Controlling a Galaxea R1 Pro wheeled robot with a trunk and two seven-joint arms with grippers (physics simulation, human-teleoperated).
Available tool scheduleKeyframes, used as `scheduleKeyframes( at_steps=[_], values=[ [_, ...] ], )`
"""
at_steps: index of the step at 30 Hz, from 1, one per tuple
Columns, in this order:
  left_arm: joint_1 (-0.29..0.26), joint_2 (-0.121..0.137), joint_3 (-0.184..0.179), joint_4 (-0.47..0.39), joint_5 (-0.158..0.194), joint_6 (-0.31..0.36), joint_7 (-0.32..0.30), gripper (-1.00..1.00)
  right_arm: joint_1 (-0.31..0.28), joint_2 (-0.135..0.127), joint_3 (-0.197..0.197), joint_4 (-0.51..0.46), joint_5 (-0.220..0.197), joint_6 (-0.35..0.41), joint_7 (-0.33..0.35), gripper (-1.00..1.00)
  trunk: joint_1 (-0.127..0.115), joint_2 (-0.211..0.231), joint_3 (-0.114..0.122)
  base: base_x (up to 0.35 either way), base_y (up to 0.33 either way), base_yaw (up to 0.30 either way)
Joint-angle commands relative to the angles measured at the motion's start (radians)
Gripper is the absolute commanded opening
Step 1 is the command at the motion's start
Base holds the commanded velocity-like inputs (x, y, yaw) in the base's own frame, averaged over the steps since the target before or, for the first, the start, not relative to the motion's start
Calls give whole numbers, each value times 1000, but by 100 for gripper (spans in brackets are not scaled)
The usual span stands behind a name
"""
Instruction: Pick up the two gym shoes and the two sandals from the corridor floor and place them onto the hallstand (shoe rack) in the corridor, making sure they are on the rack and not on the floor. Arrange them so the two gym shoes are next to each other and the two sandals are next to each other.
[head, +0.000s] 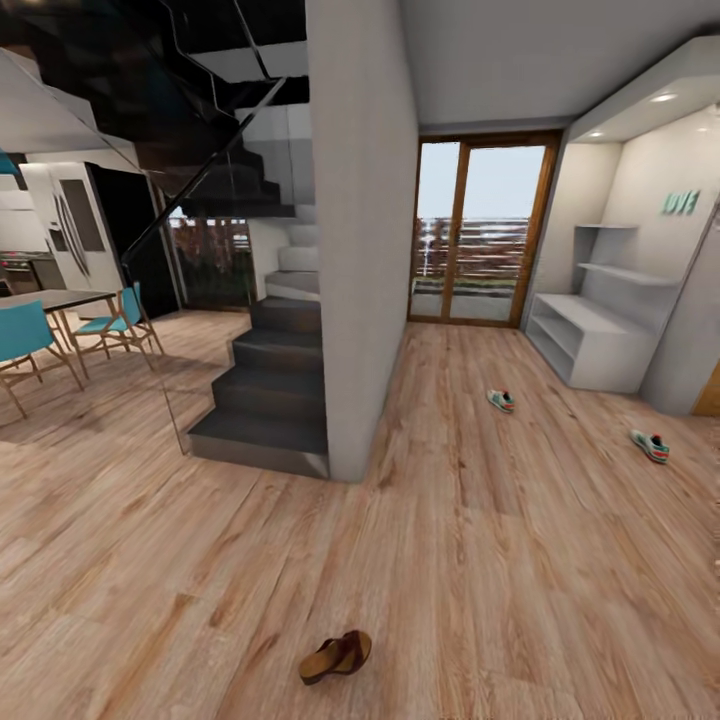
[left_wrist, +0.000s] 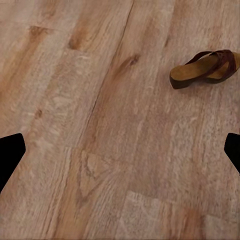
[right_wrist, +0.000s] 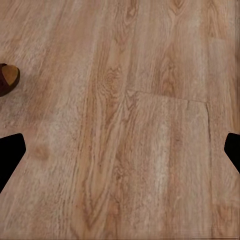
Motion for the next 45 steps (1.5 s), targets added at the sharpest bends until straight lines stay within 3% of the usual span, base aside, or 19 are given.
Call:
scheduleKeyframes(
  at_steps=[1,18,45],
  values=[
    [0,0,-1,0,5,-3,0,100,-1,0,0,1,-1,-3,-1,100,0,0,-1,4,2,-188],
    [0,4,35,0,3,-6,-4,100,0,0,0,2,-1,-3,-1,100,0,0,-1,1,0,-211],
    [0,5,37,0,1,-5,-5,100,0,0,0,1,-1,-3,-1,100,0,0,-3,7,0,-14]
  ],
)
